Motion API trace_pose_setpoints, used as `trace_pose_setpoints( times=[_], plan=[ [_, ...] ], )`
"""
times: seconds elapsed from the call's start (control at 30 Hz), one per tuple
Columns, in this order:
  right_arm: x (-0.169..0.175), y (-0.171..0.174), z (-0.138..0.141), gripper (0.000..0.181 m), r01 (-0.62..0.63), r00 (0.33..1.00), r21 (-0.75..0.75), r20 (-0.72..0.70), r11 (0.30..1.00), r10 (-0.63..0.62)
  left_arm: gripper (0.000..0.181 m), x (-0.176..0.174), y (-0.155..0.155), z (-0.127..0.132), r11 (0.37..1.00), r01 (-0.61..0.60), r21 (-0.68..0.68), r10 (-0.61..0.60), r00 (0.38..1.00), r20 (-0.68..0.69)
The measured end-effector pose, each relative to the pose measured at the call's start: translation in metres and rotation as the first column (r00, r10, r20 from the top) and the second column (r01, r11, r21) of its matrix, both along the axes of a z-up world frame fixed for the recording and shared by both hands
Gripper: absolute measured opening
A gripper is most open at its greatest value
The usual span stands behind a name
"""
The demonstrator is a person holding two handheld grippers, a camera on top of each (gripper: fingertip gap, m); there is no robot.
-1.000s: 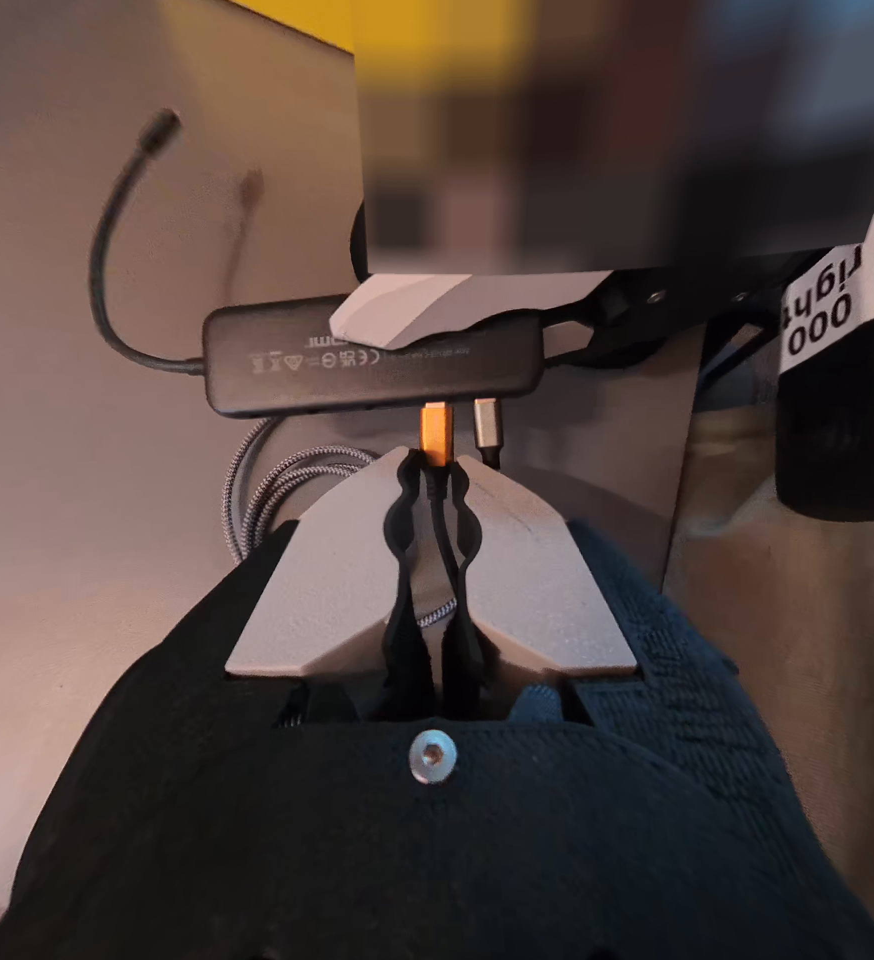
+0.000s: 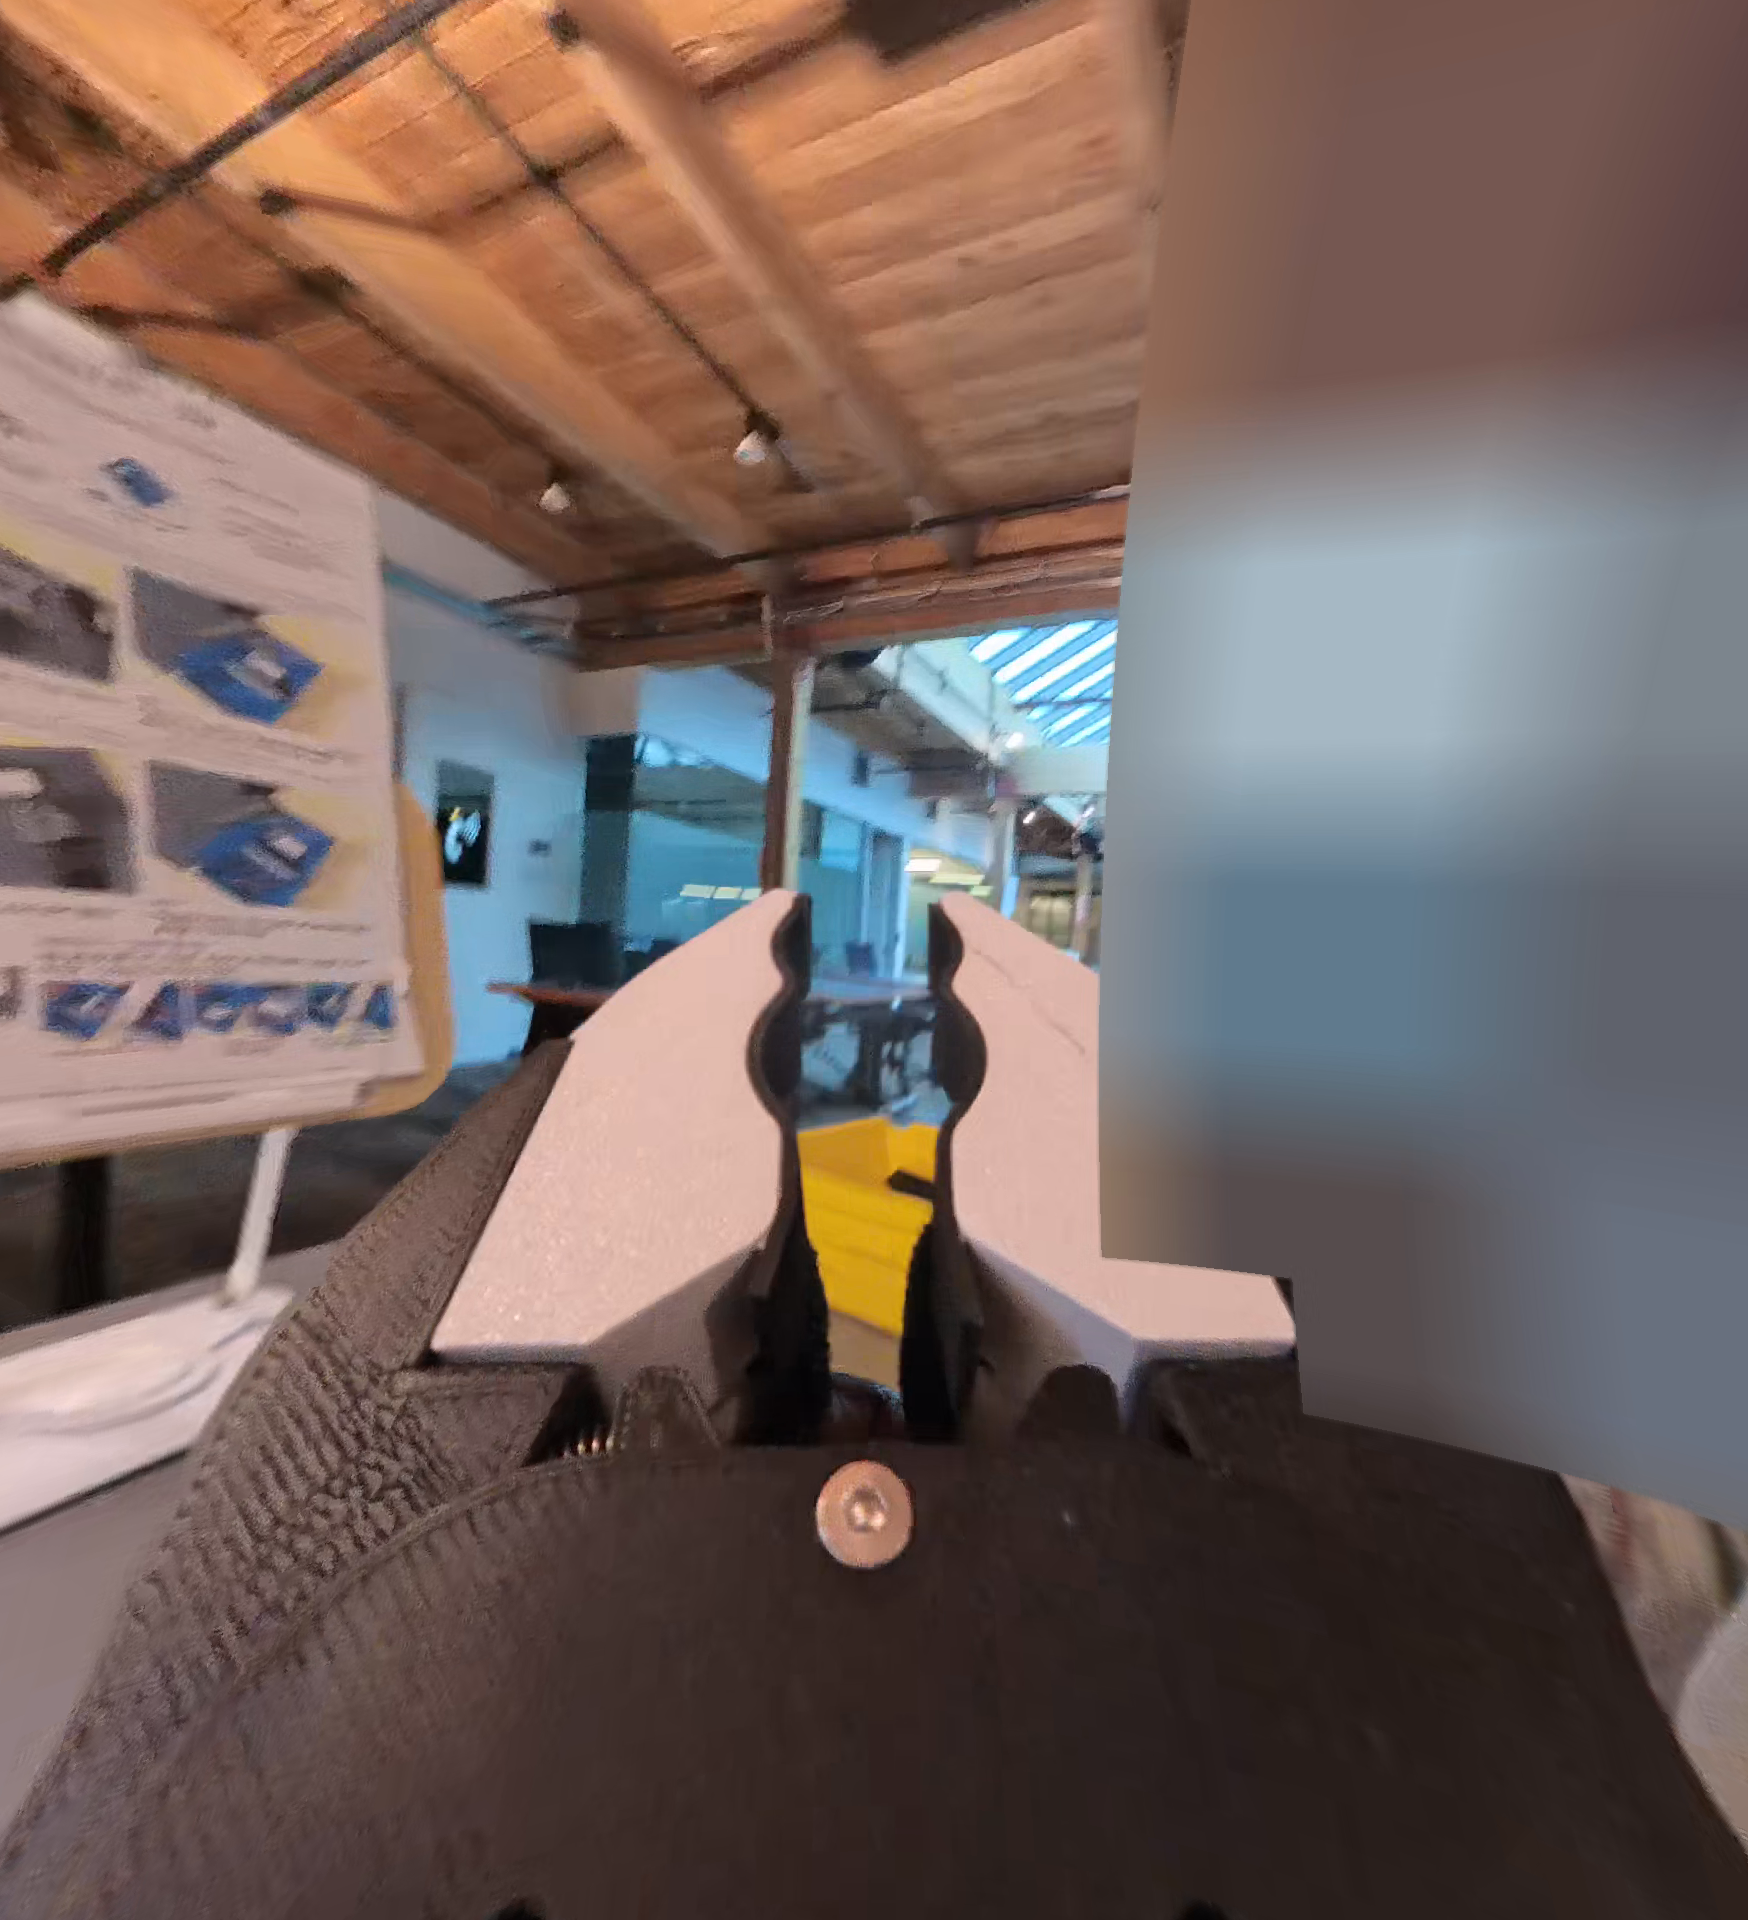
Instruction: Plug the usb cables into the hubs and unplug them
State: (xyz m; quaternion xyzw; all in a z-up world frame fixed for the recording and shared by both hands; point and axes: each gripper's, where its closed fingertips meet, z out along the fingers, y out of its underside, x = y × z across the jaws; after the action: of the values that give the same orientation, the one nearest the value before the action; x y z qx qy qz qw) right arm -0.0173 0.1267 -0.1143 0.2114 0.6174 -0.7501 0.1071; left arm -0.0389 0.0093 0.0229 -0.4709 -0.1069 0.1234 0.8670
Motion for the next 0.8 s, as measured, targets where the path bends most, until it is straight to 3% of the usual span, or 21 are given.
trace_pose_setpoints(
  times=[0.03, 0.1, 0.17, 0.27, 0.43, 0.67, 0.8],
  plan=[
    [0.008, -0.004, 0.001, 0.013, -0.049, 0.999, -0.005, -0.009, 0.999, 0.048, 0.019, -0.016, 0.002, -0.001, 0.999, -0.016, -0.046, 0.019, 0.998, 0.053],
    [0.019, -0.013, 0.002, 0.013, -0.109, 0.994, -0.006, -0.026, 0.994, 0.108, 0.016, -0.026, 0.031, -0.021, 0.973, 0.094, -0.212, -0.068, 0.990, 0.127],
    [0.027, -0.022, 0.004, 0.013, -0.152, 0.988, -0.002, -0.019, 0.988, 0.152, 0.014, -0.014, 0.072, -0.059, 0.863, 0.330, -0.384, -0.249, 0.937, 0.246],
    [0.030, -0.030, 0.002, 0.013, -0.164, 0.986, 0.027, 0.014, 0.986, 0.164, 0.014, 0.016, 0.109, -0.095, 0.716, 0.545, -0.437, -0.414, 0.835, 0.363],
    [0.031, -0.032, -0.007, 0.013, -0.170, 0.984, 0.046, 0.063, 0.984, 0.167, 0.013, 0.029, 0.115, -0.097, 0.704, 0.591, -0.394, -0.474, 0.804, 0.358],
    [0.033, -0.033, -0.013, 0.013, -0.179, 0.982, 0.050, 0.075, 0.982, 0.175, 0.008, 0.030, 0.118, -0.109, 0.669, 0.577, -0.469, -0.434, 0.815, 0.385],
    [0.031, -0.034, -0.017, 0.013, -0.174, 0.982, 0.057, 0.087, 0.983, 0.169, 0.021, 0.030, 0.118, -0.115, 0.664, 0.574, -0.479, -0.424, 0.817, 0.390]
  ],
)
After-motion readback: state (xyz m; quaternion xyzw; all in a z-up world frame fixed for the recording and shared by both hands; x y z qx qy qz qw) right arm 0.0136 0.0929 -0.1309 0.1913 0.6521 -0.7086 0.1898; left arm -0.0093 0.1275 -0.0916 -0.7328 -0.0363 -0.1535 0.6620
